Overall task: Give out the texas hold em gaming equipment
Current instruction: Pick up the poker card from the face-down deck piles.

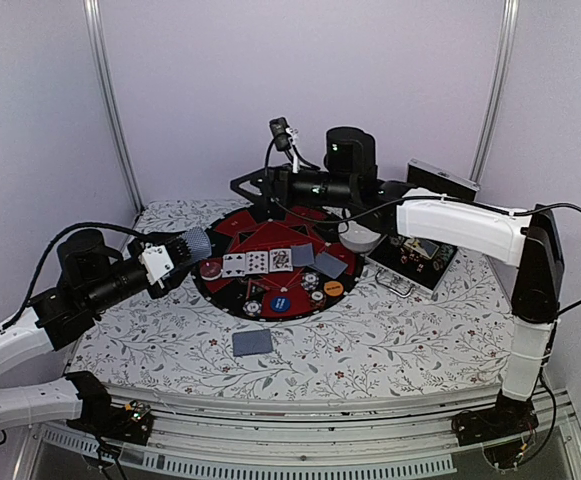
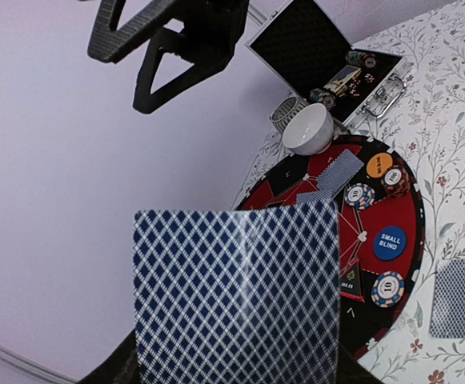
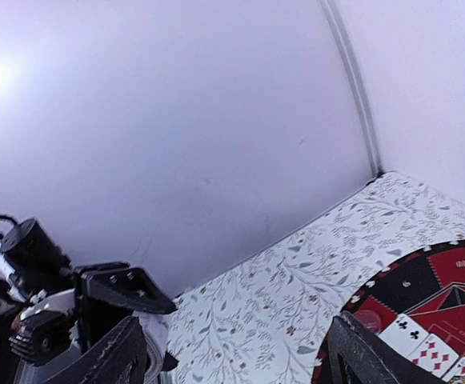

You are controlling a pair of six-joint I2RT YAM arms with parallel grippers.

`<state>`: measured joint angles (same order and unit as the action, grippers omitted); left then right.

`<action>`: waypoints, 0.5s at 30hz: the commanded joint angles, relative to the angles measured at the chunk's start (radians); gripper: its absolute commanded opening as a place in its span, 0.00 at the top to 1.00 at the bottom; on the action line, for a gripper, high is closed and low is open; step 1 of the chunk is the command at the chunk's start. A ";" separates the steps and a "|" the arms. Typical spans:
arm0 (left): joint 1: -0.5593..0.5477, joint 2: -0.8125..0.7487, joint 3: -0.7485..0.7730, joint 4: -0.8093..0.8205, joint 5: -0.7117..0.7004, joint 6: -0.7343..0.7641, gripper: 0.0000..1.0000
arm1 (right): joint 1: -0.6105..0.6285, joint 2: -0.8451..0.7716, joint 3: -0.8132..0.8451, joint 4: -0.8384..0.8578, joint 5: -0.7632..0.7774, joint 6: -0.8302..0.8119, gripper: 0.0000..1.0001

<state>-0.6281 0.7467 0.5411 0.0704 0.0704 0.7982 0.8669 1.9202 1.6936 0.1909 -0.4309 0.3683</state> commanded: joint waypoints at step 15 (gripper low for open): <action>0.005 0.006 -0.004 0.043 0.001 0.006 0.46 | 0.126 0.310 0.450 -0.456 -0.155 -0.123 0.20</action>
<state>-0.6281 0.7506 0.5411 0.0727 0.0704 0.8009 0.9836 2.2044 2.0888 -0.1669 -0.6590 0.2764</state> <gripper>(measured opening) 0.540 0.809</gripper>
